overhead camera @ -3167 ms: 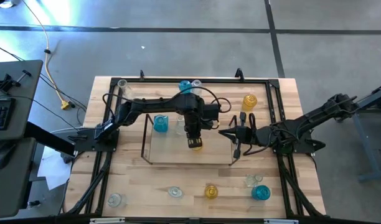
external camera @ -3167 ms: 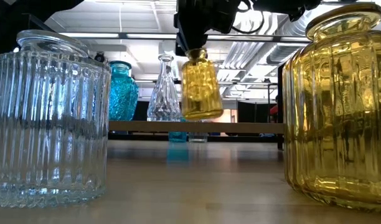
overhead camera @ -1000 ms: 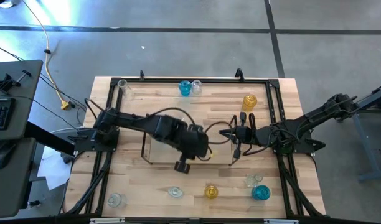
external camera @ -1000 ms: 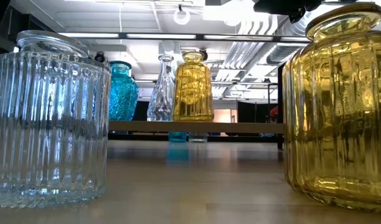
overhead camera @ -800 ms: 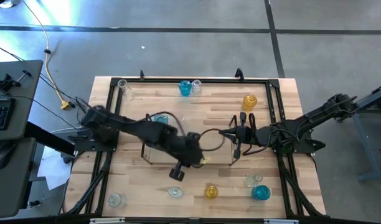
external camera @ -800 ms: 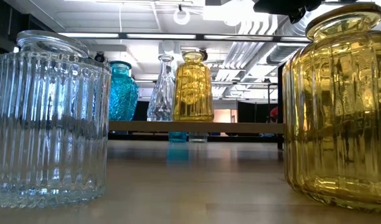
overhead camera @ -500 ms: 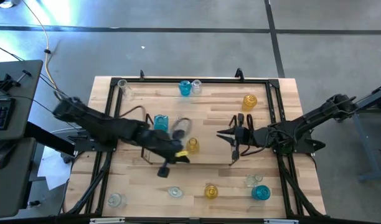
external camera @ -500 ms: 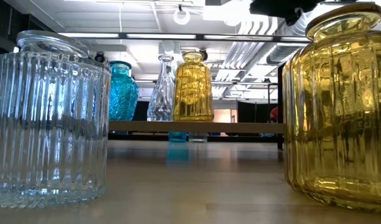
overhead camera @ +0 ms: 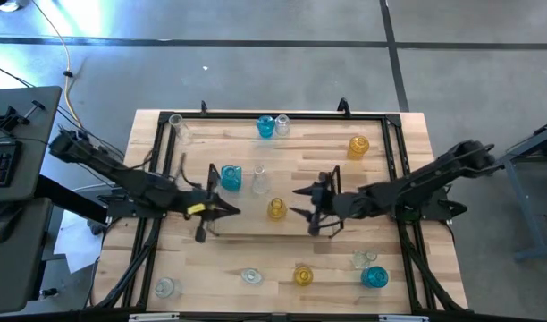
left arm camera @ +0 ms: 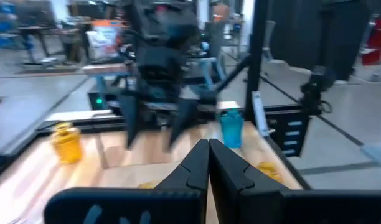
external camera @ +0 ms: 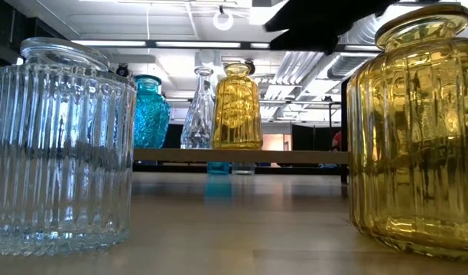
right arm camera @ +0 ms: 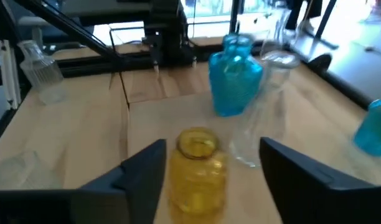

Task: Sort vases onto shelf
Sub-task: Put the bottom left yellow vase on the shelf

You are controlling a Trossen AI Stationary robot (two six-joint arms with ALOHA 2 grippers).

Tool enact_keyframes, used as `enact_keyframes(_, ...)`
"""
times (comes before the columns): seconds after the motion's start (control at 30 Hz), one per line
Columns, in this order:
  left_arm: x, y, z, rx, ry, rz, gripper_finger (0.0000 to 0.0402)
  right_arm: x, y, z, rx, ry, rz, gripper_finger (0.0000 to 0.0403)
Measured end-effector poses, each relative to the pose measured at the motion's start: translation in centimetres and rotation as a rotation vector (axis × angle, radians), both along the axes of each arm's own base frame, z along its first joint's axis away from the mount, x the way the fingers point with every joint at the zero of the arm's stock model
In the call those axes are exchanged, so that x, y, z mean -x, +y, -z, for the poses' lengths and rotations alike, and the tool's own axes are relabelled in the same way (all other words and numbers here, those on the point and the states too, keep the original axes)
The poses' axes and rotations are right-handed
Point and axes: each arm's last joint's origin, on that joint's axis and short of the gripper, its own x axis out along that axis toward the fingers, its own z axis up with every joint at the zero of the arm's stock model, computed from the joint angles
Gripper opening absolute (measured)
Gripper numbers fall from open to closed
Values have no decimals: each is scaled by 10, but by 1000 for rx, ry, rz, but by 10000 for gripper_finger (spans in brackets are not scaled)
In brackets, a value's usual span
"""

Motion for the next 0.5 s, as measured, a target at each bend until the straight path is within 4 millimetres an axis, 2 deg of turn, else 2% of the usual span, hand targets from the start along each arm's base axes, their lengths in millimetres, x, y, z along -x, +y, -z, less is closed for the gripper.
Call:
enact_keyframes(0.13, 16, 6, 6, 5, -32, -48, 1, -27, 9, 11, -7, 37, 14, 282)
enact_keyframes(0.27, 26, 9, 11, 14, -40, -60, 1, -48, 16, 13, -3, 94, 43, 287)
enact_keyframes(0.5, 33, 6, 16, 16, -54, -58, 1, -59, 14, 10, 6, 171, 201, 279)
